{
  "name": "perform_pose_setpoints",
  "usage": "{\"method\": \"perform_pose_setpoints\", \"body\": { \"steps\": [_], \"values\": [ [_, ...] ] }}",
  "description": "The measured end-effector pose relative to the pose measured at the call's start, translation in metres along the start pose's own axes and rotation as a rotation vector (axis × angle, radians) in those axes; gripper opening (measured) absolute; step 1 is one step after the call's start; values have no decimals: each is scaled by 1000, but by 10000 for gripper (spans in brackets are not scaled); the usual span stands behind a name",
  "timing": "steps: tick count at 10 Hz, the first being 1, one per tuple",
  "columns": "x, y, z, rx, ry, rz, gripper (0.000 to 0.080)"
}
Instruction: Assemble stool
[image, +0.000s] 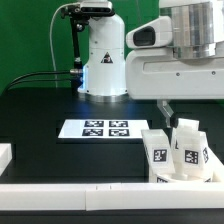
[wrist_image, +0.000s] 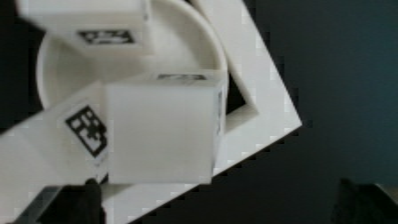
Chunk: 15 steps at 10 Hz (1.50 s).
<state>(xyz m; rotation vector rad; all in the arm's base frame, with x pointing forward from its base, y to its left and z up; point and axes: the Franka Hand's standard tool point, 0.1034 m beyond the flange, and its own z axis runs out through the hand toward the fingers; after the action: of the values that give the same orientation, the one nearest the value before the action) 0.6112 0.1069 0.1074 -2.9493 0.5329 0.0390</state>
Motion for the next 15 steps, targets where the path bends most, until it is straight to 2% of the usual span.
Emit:
{"method": "perform_pose_setpoints", "body": {
  "steps": [3, 4, 5, 6, 7, 9, 12, 14, 15],
  "values": [
    [3, 5, -1, -15, 5, -172, 649],
    [4, 5, -1, -50, 19, -324, 649],
    [4, -5, 0, -102, 50, -525, 649],
    [0, -10, 2, -133, 32, -719, 649],
    [-1, -9, 3, -149, 4, -884, 649],
    [1, -4, 5, -149, -15, -989, 649],
    [3, 1, 6, -167, -30, -1130, 649],
    [-3, 4, 22, -167, -51, -1116, 649],
    [-3, 7, 25, -168, -56, -1113, 649]
  ]
}}
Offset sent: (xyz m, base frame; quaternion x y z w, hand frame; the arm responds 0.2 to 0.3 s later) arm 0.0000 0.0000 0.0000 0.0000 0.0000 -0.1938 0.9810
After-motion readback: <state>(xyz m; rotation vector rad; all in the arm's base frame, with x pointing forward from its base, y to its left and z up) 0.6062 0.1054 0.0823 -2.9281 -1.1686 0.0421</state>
